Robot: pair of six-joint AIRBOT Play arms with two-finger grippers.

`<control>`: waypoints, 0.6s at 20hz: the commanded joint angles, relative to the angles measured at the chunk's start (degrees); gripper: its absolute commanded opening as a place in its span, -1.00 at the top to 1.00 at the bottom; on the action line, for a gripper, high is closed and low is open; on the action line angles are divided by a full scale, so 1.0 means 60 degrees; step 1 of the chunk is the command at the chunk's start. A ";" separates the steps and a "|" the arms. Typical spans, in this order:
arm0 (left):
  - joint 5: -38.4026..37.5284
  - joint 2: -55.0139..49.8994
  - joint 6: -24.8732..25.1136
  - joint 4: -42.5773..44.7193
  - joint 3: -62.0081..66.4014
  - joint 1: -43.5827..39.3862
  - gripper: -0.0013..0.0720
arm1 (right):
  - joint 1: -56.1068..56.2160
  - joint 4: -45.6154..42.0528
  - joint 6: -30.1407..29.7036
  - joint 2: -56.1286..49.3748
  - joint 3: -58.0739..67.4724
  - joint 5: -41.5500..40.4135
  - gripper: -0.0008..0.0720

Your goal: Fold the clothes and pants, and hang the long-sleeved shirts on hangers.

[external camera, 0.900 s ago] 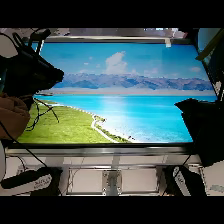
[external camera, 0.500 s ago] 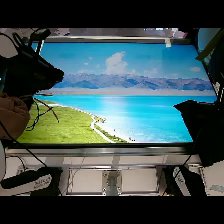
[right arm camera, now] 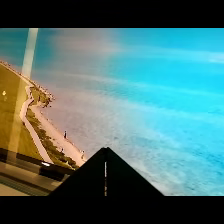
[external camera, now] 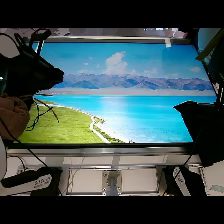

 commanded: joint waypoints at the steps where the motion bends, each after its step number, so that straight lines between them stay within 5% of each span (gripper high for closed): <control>1: 0.0055 -0.0350 -0.0474 0.3978 0.0000 0.0393 -0.33 | 0.0011 -0.0240 0.0000 0.0000 0.0007 0.0000 0.94; 2: 0.0171 -0.0433 -0.1038 0.4488 0.0000 0.0940 -0.33 | 0.0011 -0.0291 0.0000 0.0004 0.0007 0.0004 0.94; 7: 0.0820 -0.0674 -0.1126 0.4007 -0.0004 0.4637 -0.33 | 0.0011 -0.0291 0.0000 0.0000 0.0007 -0.0047 0.94; 12: 0.1687 -0.1552 -0.1228 0.1672 -0.0004 0.7515 -0.45 | 0.0011 -0.0270 0.0007 0.0004 0.0007 -0.0845 0.94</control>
